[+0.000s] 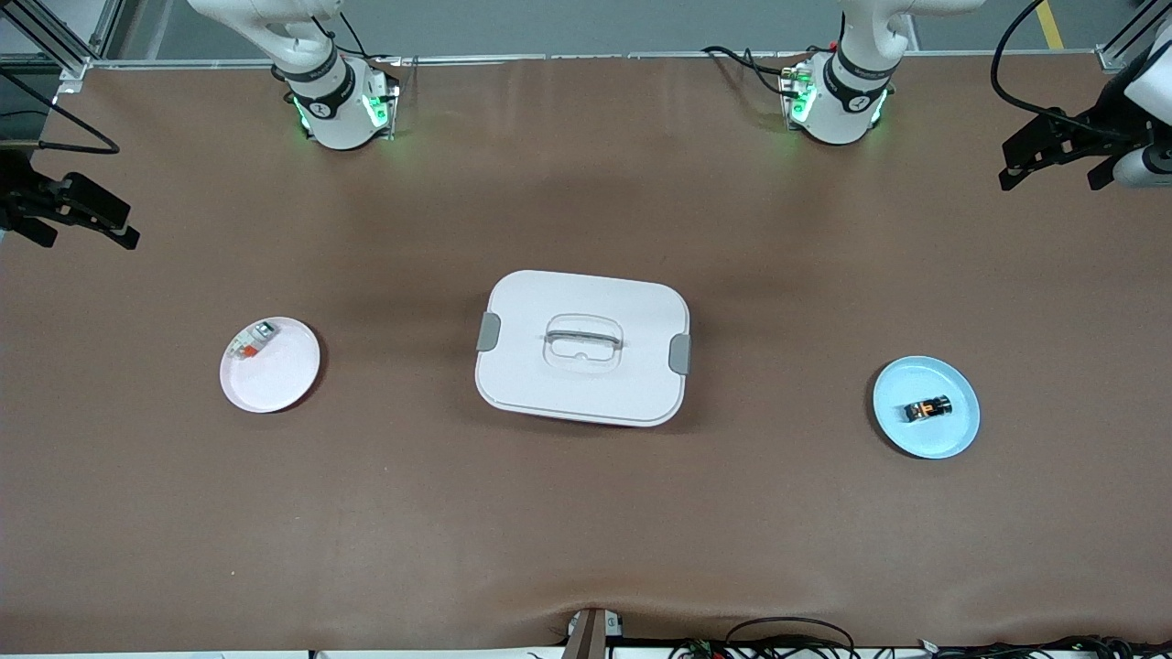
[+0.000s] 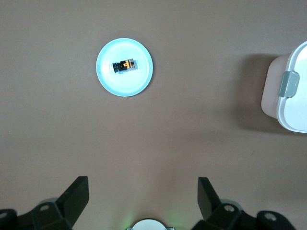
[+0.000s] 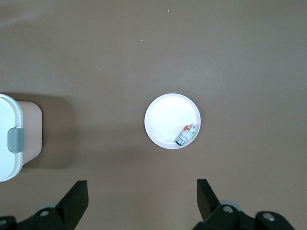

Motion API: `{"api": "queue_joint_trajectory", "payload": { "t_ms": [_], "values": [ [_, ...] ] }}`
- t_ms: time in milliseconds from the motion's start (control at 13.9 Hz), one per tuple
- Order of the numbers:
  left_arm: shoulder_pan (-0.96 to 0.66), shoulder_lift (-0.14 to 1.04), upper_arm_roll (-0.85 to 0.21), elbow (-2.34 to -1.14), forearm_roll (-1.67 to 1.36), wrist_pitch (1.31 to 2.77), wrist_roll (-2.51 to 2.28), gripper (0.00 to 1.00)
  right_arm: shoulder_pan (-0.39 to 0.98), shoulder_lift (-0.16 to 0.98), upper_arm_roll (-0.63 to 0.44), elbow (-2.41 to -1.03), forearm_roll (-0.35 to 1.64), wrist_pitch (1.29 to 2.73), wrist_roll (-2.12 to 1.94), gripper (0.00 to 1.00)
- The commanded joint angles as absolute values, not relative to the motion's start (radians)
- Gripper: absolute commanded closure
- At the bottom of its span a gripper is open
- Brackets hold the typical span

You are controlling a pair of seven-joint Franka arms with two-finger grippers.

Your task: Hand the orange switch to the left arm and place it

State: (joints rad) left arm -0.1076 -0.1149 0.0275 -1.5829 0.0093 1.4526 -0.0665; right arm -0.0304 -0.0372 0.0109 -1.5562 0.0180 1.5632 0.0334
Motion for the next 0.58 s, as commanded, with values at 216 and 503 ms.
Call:
{"api": "queue_joint_trajectory", "payload": {
  "t_ms": [216,503],
  "values": [
    [-0.115,-0.086,0.020,-1.543,0.015,1.465,-0.084,0.00,-0.040,-0.031,0.021,-1.536,0.003,1.549,0.032,0.00],
    [-0.106,-0.066,-0.012,-1.542,0.014,1.468,-0.086,0.00,-0.041,-0.031,0.020,-1.534,0.003,1.549,0.032,0.00]
  ]
}}
